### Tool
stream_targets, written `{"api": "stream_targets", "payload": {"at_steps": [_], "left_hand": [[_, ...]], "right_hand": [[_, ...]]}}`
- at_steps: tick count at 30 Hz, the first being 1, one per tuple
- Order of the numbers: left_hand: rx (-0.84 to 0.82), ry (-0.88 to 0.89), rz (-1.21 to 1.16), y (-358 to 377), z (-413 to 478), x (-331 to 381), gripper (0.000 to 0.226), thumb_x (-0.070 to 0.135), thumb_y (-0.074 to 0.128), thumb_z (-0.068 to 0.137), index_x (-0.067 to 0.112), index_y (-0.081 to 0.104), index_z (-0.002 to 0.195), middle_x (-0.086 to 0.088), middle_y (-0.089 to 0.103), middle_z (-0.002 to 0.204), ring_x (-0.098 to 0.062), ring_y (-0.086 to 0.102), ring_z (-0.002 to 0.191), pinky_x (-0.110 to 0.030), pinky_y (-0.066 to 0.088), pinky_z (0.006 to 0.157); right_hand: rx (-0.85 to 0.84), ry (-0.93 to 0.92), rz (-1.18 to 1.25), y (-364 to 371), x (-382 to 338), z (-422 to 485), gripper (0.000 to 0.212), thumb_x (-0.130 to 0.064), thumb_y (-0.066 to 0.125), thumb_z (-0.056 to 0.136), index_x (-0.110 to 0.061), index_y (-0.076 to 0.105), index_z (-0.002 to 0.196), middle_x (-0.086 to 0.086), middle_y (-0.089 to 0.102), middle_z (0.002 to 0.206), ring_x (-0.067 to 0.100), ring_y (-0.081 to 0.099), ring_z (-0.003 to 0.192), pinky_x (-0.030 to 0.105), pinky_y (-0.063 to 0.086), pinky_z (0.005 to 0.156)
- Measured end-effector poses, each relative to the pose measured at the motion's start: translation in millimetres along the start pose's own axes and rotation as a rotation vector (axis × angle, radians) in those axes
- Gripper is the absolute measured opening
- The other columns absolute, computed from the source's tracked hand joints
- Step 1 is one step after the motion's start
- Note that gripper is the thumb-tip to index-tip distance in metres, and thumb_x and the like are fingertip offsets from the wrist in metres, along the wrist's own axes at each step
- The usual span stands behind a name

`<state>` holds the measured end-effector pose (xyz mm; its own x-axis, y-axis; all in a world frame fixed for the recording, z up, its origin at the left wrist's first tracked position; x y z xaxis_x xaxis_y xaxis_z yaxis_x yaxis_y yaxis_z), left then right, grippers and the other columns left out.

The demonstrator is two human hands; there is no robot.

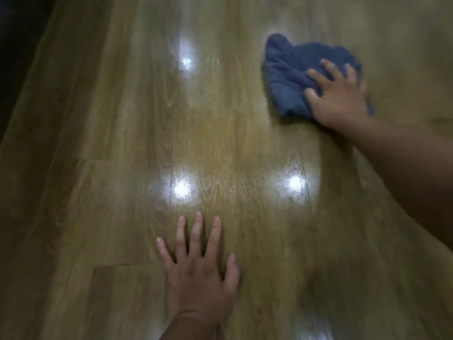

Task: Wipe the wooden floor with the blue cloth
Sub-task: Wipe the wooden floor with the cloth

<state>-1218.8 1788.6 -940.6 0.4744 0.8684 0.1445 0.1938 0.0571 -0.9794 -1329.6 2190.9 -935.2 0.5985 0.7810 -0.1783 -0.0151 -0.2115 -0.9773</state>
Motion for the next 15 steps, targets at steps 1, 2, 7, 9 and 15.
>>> {"api": "stream_targets", "payload": {"at_steps": [1, 2, 7, 9, 15], "left_hand": [[0.010, 0.006, -0.003, 0.8, -0.2, 0.1, 0.072, 0.053, 0.043, 0.080, 0.022, 0.051, 0.145, -0.009, 0.042, 0.154, -0.039, 0.032, 0.145, -0.076, 0.019, 0.109], [0.023, 0.010, -0.016, 1.5, -1.0, 0.2, 0.072, 0.053, 0.043, 0.080, 0.022, 0.051, 0.145, -0.009, 0.042, 0.154, -0.039, 0.032, 0.145, -0.076, 0.018, 0.109], [0.053, 0.016, -0.049, 4.8, 0.7, 0.0, 0.070, 0.053, 0.045, 0.081, 0.023, 0.050, 0.145, -0.010, 0.042, 0.155, -0.041, 0.030, 0.146, -0.075, 0.013, 0.110], [0.041, 0.015, -0.029, 4.9, 1.0, 0.3, 0.071, 0.054, 0.046, 0.082, 0.025, 0.047, 0.147, -0.009, 0.039, 0.156, -0.039, 0.026, 0.147, -0.075, 0.013, 0.111], [-0.023, -0.006, 0.011, 3.5, -0.1, -1.9, 0.070, 0.055, 0.041, 0.086, 0.027, 0.039, 0.150, -0.009, 0.034, 0.159, -0.038, 0.021, 0.150, -0.074, 0.010, 0.113]], "right_hand": [[0.020, 0.034, 0.019, -11.1, 44.4, -13.8, 0.055, -0.055, 0.031, 0.091, -0.041, 0.038, 0.144, -0.006, 0.023, 0.164, 0.034, 0.016, 0.151, 0.063, 0.012, 0.117], [0.037, 0.045, 0.048, -23.5, 84.2, -26.9, 0.054, -0.051, 0.034, 0.090, -0.035, 0.046, 0.140, 0.003, 0.032, 0.160, 0.034, 0.025, 0.147, 0.061, 0.016, 0.118], [-0.018, 0.157, -0.032, -43.2, 153.6, -14.4, 0.061, -0.075, 0.025, 0.089, -0.046, 0.033, 0.143, 0.013, 0.032, 0.156, 0.045, 0.030, 0.141, 0.063, 0.022, 0.117], [-0.005, 0.228, -0.056, -23.6, 135.3, -1.6, 0.071, -0.084, 0.019, 0.085, -0.053, 0.013, 0.148, -0.001, 0.011, 0.166, 0.048, 0.008, 0.149, 0.066, 0.007, 0.119], [-0.008, 0.201, 0.001, -6.5, 55.6, -54.9, 0.082, -0.089, 0.013, 0.078, -0.052, 0.017, 0.151, -0.008, 0.008, 0.168, 0.047, 0.001, 0.150, 0.068, 0.002, 0.118]]}}
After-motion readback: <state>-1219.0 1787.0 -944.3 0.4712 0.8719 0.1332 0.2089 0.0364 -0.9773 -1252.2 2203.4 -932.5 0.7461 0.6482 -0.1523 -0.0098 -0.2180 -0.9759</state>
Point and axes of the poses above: each hand's wrist, its own z-axis towards the middle knuckle, its own y-axis out of the palm, x = y × z, the point moved 5 cm from there along z, towards the middle knuckle
